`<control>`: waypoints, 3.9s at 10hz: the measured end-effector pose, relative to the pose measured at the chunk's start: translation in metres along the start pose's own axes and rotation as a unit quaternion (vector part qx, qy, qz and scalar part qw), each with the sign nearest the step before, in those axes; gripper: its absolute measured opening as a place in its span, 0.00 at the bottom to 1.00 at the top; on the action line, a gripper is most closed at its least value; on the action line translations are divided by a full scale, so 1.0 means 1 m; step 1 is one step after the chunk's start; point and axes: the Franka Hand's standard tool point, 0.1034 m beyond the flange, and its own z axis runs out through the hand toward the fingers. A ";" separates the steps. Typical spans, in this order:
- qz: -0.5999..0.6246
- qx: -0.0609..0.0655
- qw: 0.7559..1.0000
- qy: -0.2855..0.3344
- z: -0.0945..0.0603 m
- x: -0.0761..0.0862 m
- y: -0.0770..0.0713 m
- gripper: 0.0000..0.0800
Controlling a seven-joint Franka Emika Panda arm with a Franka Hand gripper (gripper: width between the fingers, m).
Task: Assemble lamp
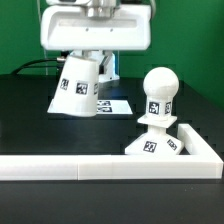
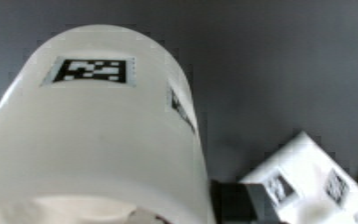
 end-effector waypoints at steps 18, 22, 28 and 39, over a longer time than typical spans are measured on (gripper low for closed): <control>0.099 0.049 0.993 -0.041 -0.104 0.119 -0.084 0.06; 0.128 0.047 0.989 -0.062 -0.073 0.137 -0.110 0.06; 0.121 0.044 0.991 -0.022 -0.052 0.118 -0.108 0.06; 0.121 0.038 0.992 0.010 -0.014 0.121 -0.105 0.06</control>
Offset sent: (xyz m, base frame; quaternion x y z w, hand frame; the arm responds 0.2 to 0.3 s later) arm 0.0235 -0.0031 0.0435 0.0032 -0.0227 0.0275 0.9994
